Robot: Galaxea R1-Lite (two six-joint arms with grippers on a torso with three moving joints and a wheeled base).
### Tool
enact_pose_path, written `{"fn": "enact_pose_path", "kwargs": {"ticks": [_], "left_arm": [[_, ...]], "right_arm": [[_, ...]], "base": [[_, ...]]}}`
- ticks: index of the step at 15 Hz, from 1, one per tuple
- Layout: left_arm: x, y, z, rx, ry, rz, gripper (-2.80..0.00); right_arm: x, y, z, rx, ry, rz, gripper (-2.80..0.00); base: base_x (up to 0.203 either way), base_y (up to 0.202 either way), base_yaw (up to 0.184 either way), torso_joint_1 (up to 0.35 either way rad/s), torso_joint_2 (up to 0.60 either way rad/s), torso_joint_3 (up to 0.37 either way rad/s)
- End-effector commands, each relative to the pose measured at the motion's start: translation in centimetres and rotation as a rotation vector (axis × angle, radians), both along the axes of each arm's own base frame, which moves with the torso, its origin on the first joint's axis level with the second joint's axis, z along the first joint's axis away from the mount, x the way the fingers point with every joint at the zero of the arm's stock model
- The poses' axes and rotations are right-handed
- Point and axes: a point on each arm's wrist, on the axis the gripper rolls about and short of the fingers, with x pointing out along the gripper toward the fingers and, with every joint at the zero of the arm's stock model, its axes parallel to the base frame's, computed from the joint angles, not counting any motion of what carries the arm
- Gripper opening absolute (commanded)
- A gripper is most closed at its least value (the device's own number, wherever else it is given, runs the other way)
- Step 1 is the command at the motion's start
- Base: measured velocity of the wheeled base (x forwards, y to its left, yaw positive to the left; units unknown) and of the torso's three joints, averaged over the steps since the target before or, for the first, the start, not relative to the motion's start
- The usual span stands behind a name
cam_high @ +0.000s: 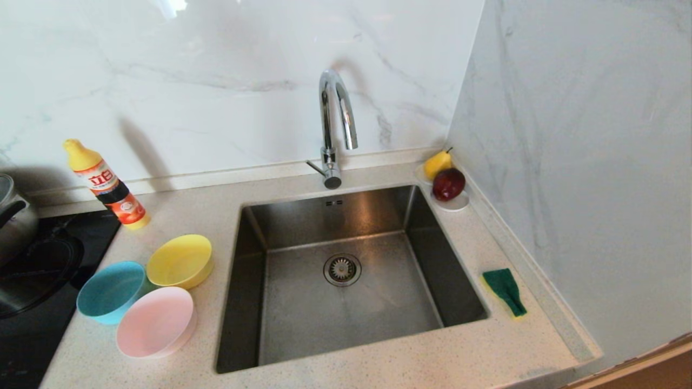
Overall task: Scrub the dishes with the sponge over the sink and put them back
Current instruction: Grab the dish soap
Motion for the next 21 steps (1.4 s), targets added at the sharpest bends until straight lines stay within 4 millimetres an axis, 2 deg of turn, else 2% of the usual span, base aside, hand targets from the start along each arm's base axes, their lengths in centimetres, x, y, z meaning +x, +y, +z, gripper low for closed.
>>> {"fn": "enact_pose_path", "kwargs": {"ticks": [1, 4, 7, 10, 13, 14, 19, 21], "left_arm": [[8.0, 1.1, -0.3, -0.026, 0.165, 0.054, -2.8], [16.2, 3.8, -1.0, -0.057, 0.204, 0.144, -2.8], [22.3, 6.7, -3.3, -0.086, 0.248, 0.215, -2.8], [26.1, 9.1, -5.9, -0.114, 0.272, 0.28, -2.8], [28.6, 10.3, -9.0, -0.124, 0.306, 0.31, -2.8], [29.2, 10.5, -9.7, -0.131, 0.318, 0.315, 0.0], [30.2, 10.9, -11.7, -0.203, 0.341, 0.328, 0.0], [30.4, 11.0, -11.9, -0.225, 0.33, 0.333, 0.0]], "right_arm": [[0.0, 0.0, 0.0, -0.001, 0.0, 0.001, -2.8], [0.0, 0.0, 0.0, -0.001, 0.0, 0.002, -2.8], [0.0, 0.0, 0.0, -0.001, 0.0, 0.003, -2.8], [0.0, 0.0, 0.0, -0.001, 0.0, 0.001, -2.8], [0.0, 0.0, 0.0, -0.001, 0.0, 0.002, -2.8], [0.0, 0.0, 0.0, -0.001, 0.0, 0.001, -2.8], [0.0, 0.0, 0.0, -0.001, 0.0, 0.001, -2.8], [0.0, 0.0, 0.0, -0.001, 0.0, 0.001, -2.8]], "base": [[0.0, 0.0, 0.0, 0.0, 0.0, 0.0], [0.0, 0.0, 0.0, 0.0, 0.0, 0.0], [0.0, 0.0, 0.0, 0.0, 0.0, 0.0], [0.0, 0.0, 0.0, 0.0, 0.0, 0.0], [0.0, 0.0, 0.0, 0.0, 0.0, 0.0], [0.0, 0.0, 0.0, 0.0, 0.0, 0.0], [0.0, 0.0, 0.0, 0.0, 0.0, 0.0], [0.0, 0.0, 0.0, 0.0, 0.0, 0.0]]}}
